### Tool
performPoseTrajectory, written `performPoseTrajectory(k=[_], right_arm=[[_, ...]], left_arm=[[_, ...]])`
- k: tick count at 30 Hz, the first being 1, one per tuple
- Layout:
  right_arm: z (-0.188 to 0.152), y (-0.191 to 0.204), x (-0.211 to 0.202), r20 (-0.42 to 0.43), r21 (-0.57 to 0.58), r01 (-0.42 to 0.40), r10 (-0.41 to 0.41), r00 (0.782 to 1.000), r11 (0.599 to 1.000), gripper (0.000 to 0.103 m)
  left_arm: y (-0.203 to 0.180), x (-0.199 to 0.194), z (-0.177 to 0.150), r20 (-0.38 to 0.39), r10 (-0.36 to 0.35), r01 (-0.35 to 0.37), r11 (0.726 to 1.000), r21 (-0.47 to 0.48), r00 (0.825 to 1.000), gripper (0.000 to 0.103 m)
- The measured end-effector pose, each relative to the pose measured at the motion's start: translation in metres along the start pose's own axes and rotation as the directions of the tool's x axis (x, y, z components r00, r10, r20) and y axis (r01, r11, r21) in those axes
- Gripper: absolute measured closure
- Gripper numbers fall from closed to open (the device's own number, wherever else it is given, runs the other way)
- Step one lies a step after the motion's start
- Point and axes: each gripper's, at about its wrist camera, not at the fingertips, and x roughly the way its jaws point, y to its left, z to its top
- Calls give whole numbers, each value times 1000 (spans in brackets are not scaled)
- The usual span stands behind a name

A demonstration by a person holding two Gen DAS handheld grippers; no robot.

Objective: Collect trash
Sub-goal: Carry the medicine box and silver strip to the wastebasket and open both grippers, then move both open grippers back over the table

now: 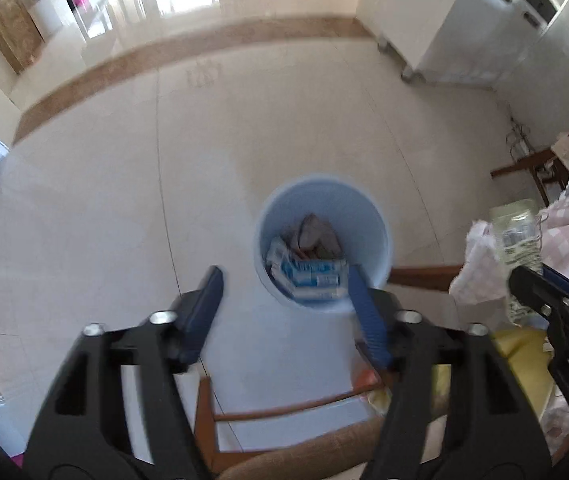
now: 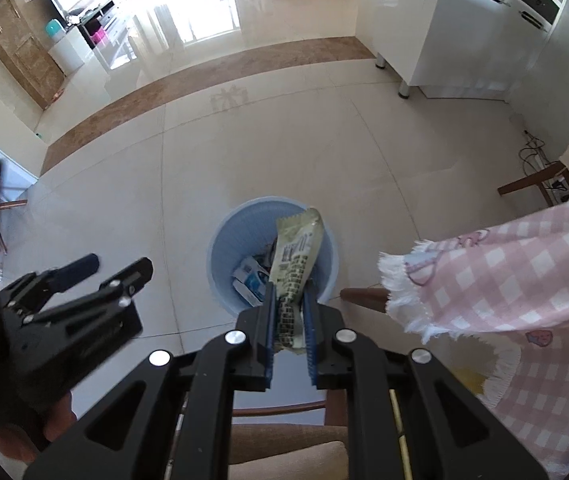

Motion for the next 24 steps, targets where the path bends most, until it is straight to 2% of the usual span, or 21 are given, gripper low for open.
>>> performPoseTrajectory(k=[1, 3, 4, 5, 11, 17, 22, 24], right_arm=[[2, 4, 1, 3, -5, -8, 8, 1000, 1000, 87], [6, 7, 1, 5, -12, -16, 16, 1000, 1000, 71], [8, 11, 1, 12, -18, -19, 19, 1000, 1000, 58], [10, 14, 0, 23, -26, -19, 20, 1000, 999, 51], [12, 30, -7, 33, -57, -28, 29, 999, 998, 49], [9, 31, -29, 67, -49, -37, 40, 997, 998, 49], [5, 16, -77, 170, -15, -34, 36, 985, 999, 49], [2, 4, -100, 220, 10, -28, 25, 975, 1000, 49]], left_arm=[[3, -5, -1, 10, 9, -9, 1000, 0, 1000, 38], [9, -12, -4, 14, 31, -31, 999, -12, 999, 38], [12, -16, -5, 18, 44, -43, 999, -21, 999, 37], [16, -19, -6, 22, 56, -55, 998, -30, 998, 36], [34, -38, -13, 41, 80, -76, 994, -83, 996, 33], [33, -61, -15, 81, 84, -77, 994, -77, 993, 32], [14, -97, -13, 167, 45, -39, 998, -43, 985, 31], [0, -117, -12, 217, 24, -21, 1000, -17, 976, 30]])
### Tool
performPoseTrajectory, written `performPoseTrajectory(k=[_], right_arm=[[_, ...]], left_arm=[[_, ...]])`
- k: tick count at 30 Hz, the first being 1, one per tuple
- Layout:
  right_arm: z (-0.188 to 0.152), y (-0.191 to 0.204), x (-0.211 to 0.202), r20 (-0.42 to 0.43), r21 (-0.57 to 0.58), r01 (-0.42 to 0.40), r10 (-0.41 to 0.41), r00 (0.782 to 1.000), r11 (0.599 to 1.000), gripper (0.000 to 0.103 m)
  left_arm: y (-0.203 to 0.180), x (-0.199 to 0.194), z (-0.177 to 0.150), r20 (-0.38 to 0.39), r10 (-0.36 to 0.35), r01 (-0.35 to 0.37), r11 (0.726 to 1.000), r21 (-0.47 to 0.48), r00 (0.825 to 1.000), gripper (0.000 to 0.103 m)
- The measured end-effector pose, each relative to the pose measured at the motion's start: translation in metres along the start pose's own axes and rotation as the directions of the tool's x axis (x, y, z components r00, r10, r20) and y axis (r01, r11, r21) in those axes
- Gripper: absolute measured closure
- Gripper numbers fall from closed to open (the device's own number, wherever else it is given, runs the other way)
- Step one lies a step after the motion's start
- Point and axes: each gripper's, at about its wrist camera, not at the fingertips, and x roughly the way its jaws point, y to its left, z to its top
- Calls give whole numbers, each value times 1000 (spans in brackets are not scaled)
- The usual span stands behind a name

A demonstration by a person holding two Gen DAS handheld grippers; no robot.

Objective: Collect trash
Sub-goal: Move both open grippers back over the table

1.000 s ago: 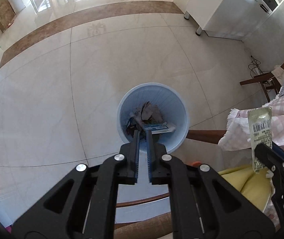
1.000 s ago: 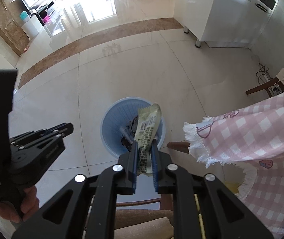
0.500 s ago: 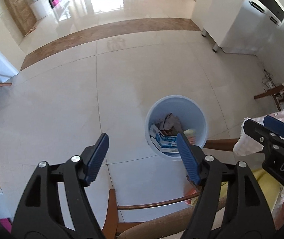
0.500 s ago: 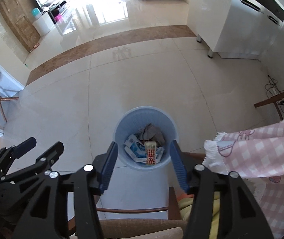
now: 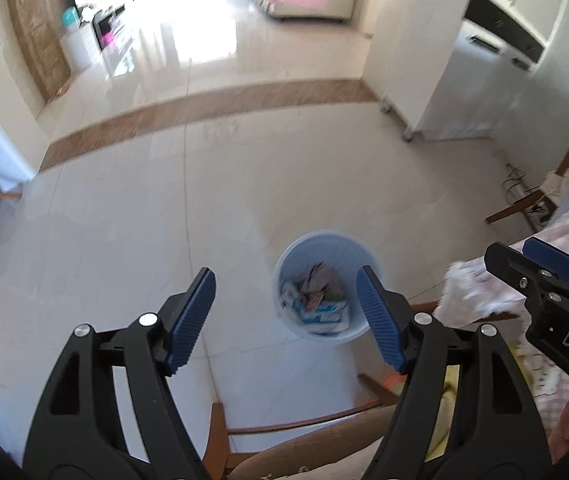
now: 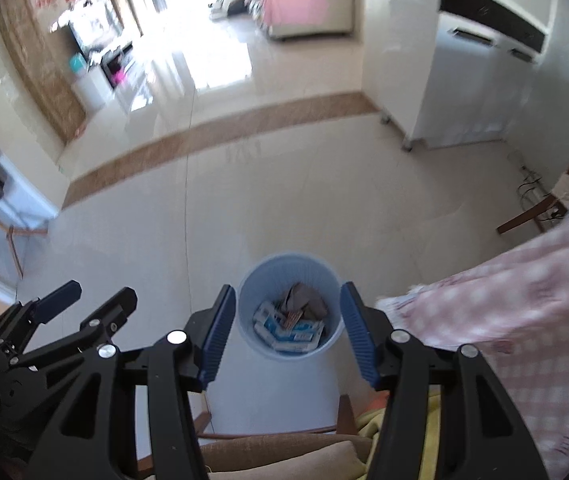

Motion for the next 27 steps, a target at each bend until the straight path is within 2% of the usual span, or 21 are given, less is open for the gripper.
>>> performPoseTrajectory(k=[6, 9, 14, 20, 23, 27], right_arm=[[-1, -41, -76, 156, 83, 56, -68, 985, 995, 44], [-7, -65, -110, 219, 126, 94, -120, 968, 988, 43], [-25, -109, -158, 278, 218, 150, -208, 938, 964, 41], [-56, -168, -217, 333, 328, 212, -323, 886, 921, 38], [-77, -201, -242, 344, 389, 253, -395, 852, 886, 37], [-108, -243, -275, 337, 486, 319, -511, 790, 814, 36]], left_arm=[[-48, -47, 11, 114, -92, 83, 994, 77, 989, 27], [-76, -69, 13, 153, -149, 130, 984, 124, 977, 27], [-126, -104, 12, 201, -236, 195, 959, 204, 951, 24], [-192, -146, 0, 230, -351, 269, 907, 323, 908, 23], [-226, -165, -9, 225, -412, 305, 869, 390, 883, 22], [-271, -186, -23, 214, -478, 342, 817, 464, 852, 21]])
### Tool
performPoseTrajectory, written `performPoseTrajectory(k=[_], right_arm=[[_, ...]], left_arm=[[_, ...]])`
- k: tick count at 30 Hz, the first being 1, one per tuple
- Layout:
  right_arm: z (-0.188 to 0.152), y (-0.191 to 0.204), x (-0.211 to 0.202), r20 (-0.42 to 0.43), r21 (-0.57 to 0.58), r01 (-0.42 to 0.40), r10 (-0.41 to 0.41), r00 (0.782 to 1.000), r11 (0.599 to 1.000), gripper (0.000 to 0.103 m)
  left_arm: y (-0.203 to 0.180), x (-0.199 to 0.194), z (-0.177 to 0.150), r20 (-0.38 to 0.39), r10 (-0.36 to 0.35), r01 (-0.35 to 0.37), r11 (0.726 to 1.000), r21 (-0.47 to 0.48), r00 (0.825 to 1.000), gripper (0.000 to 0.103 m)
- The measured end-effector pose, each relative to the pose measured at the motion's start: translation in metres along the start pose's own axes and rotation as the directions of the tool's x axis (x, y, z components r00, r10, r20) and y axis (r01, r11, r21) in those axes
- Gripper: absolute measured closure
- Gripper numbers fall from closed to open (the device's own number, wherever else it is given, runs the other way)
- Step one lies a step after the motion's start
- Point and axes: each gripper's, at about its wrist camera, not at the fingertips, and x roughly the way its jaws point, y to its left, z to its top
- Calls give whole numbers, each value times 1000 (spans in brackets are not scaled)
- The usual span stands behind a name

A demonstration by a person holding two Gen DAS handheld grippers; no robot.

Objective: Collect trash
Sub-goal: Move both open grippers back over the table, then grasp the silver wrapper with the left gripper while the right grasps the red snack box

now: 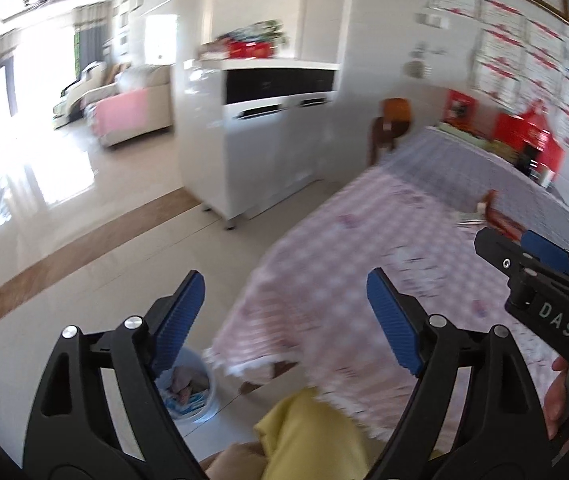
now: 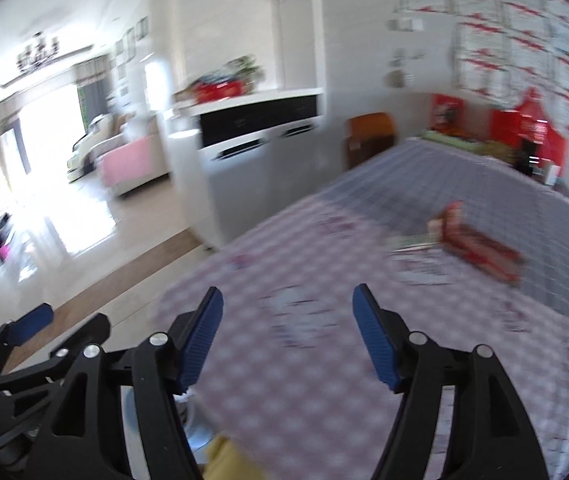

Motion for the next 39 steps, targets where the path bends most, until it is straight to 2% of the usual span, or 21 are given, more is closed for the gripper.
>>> performPoseTrajectory(k=[5, 11, 15, 20, 23, 27, 33, 35, 37, 39], right_arm=[[-3, -64, -13, 13, 78, 84, -85, 996, 993, 36], [-6, -132, -31, 18, 139, 196, -200, 980, 971, 36], [-13, -168, -37, 7, 176, 245, -250, 968, 954, 34], [-19, -205, -37, -44, 199, 304, -301, 952, 932, 33], [-22, -224, -32, -75, 182, 339, -331, 941, 923, 33], [-20, -244, -17, -126, 170, 338, -320, 939, 926, 33], [-11, -260, 20, -198, 133, 320, -291, 936, 938, 33], [-7, -265, 33, -215, 116, 305, -276, 937, 945, 33], [-3, -270, 46, -229, 100, 320, -292, 929, 942, 33], [1, -277, 62, -239, 80, 334, -307, 921, 939, 33]], left_arm=[[-64, 5, 13, 3, -98, 98, 992, 76, 995, 19], [-129, 10, 18, -15, -183, 183, 972, 147, 983, 18], [-168, 20, 17, -53, -229, 235, 954, 188, 972, 17], [-202, 44, 15, -115, -261, 280, 937, 206, 958, 16], [-215, 61, 11, -162, -321, 349, 917, 193, 933, 13], [-233, 92, 9, -211, -341, 383, 900, 209, 916, 12], [-258, 154, 21, -295, -277, 351, 906, 238, 915, 12], [-262, 171, 29, -327, -273, 356, 905, 231, 905, 12], [-268, 187, 37, -365, -263, 360, 904, 230, 893, 12], [-275, 201, 46, -373, -274, 383, 886, 261, 887, 12]])
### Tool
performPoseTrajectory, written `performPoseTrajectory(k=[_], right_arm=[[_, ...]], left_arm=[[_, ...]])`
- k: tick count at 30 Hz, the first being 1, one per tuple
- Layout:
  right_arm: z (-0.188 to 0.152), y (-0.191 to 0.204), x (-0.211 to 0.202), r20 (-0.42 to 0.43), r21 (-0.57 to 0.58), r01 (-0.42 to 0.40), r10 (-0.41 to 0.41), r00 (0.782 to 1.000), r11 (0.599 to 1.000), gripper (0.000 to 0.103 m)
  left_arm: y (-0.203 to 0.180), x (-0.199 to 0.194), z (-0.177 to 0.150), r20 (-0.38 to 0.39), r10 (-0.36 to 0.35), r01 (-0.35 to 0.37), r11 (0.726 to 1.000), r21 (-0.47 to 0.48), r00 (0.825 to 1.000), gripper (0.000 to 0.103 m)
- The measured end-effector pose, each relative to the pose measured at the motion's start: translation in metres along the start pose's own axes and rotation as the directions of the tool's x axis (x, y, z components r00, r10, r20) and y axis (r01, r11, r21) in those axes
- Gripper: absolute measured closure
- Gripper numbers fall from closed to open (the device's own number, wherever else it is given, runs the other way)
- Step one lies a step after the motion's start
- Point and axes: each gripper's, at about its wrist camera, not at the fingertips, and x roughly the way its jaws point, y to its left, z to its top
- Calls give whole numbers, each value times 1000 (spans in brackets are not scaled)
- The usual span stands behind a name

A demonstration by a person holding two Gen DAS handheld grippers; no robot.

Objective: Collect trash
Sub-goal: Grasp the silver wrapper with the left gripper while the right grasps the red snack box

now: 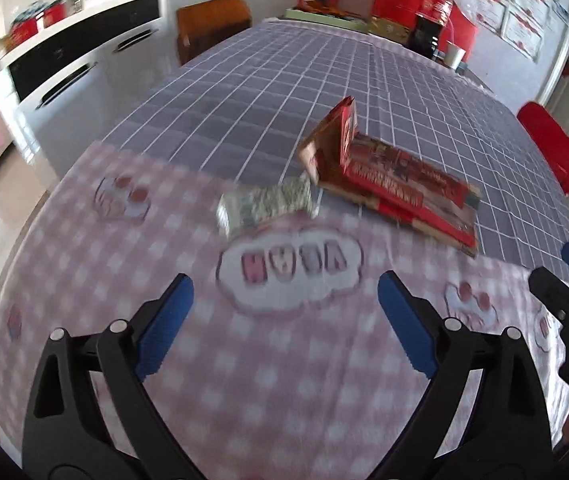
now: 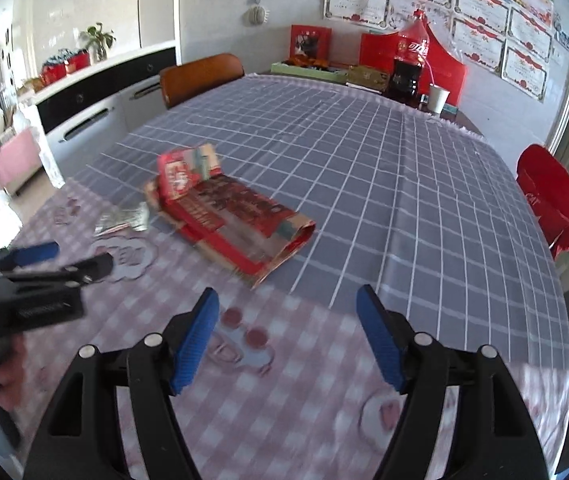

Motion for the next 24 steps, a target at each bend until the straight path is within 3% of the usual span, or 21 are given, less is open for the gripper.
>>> performPoseTrajectory(k=[2, 4, 7, 10, 11, 13, 14, 15, 16, 20, 22, 24], right_arm=[[7, -2, 16, -22, -10, 1, -2, 1000, 1000, 33], [14, -2, 34, -57, -22, -28, 26, 998, 999, 33], [21, 1, 52, -83, -41, -51, 47, 995, 998, 33], [26, 5, 63, -95, -59, -56, 50, 994, 997, 33], [28, 6, 65, -99, -60, -63, 57, 994, 996, 33], [33, 8, 71, -101, -68, -84, 77, 992, 994, 33], [37, 10, 74, -103, -75, -94, 86, 991, 993, 32], [42, 12, 79, -113, -78, -113, 104, 988, 990, 31], [46, 14, 83, -122, -70, -137, 128, 984, 988, 29], [63, 26, 94, -135, -46, -190, 182, 974, 981, 28], [72, 41, 97, -123, -49, -206, 199, 972, 977, 28], [79, 55, 98, -113, -46, -235, 229, 967, 971, 28]], left_arm=[[0, 11, 10, -1, 9, -9, 999, 50, 1000, 11], [1, 28, 20, -13, 62, -61, 993, 101, 998, 11], [3, 43, 30, -7, -5, 6, 985, 172, 1000, 11], [6, 59, 33, -21, -16, 21, 974, 226, 1000, 12], [11, 59, 34, -19, -53, 56, 975, 215, 998, 15], [16, 54, 34, -3, -52, 52, 976, 211, 999, 49], [18, 52, 34, -14, -59, 61, 976, 209, 998, 52], [22, 49, 33, -8, -54, 55, 977, 206, 999, 65], [26, 47, 31, 2, -44, 43, 978, 203, 999, 70], [39, 39, 25, 21, 7, -10, 990, 142, 1000, 75], [47, 35, 23, 19, 44, -45, 995, 86, 999, 86], [58, 32, 24, 27, 57, -58, 998, 23, 998, 86]])
